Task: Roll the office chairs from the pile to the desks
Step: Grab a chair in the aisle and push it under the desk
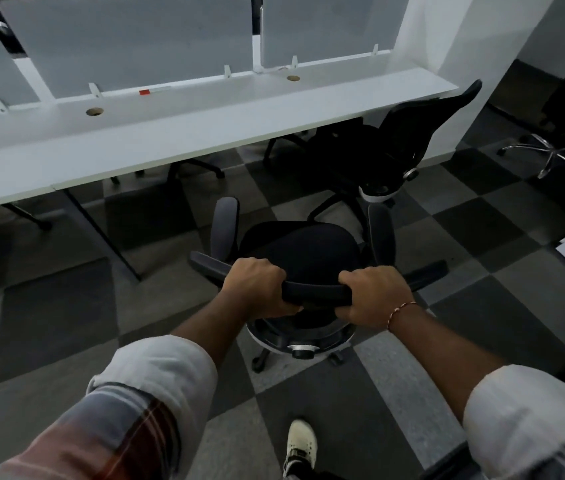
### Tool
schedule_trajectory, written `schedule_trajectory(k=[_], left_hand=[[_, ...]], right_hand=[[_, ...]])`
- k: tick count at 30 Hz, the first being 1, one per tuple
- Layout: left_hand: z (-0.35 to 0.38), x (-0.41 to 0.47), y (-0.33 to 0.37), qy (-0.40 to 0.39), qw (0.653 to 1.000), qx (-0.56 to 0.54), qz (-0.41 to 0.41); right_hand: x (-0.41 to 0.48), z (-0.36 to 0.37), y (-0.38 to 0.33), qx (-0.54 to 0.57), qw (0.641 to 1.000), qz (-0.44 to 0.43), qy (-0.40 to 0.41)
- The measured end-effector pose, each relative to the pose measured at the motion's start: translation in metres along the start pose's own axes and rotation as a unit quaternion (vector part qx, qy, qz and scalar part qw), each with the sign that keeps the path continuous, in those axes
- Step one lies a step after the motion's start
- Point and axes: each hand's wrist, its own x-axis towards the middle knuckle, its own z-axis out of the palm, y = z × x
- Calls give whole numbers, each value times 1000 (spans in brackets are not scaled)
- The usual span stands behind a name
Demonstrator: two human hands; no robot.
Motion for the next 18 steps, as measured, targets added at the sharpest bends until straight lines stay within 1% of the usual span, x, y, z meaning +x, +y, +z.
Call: schedule_trajectory(k=[2,6,12,18], left_hand=[[2,-21,2,-5,1000,-8,-8],[8,-53,10,5,999,-20,-27],[12,-75,12,19,999,-35,-34],[-5,-52,-7,35,999,-12,-33]], right_hand=[[-7,4,-8,4,998,-42,53],[-23,8,-19,32,991,-84,99],[-26,8,-25,56,986,-110,111],[5,-2,-15,49,986,-106,118]])
